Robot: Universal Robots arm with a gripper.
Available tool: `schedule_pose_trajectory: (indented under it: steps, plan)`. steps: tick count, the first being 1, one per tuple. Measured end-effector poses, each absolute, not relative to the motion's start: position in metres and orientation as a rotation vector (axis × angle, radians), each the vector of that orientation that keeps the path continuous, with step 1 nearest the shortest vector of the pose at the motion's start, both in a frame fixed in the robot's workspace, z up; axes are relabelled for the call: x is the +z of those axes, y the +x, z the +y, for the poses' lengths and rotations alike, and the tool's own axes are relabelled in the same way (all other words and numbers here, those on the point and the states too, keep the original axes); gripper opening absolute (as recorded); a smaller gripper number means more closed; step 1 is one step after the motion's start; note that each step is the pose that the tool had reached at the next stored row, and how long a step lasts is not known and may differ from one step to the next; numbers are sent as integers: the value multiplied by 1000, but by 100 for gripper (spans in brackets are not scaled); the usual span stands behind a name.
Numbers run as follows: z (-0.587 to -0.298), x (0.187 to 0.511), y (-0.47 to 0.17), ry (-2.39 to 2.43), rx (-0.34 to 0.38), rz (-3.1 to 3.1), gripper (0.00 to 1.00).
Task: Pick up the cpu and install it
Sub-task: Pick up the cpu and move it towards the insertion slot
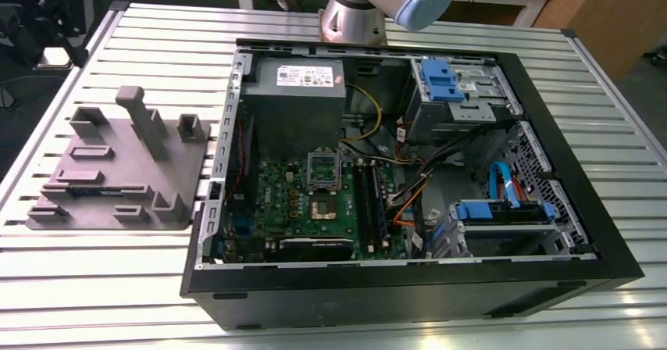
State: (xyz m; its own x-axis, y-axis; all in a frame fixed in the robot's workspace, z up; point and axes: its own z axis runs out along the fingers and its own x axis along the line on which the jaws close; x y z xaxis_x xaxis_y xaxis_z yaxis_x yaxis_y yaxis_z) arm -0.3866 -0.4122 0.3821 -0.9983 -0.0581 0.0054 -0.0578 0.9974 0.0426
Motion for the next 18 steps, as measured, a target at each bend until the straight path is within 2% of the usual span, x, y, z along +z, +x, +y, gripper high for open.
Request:
schedule_pose_trajectory:
  steps: [18]
  plan:
    - [-412, 382, -371, 91, -67, -3133, 47]
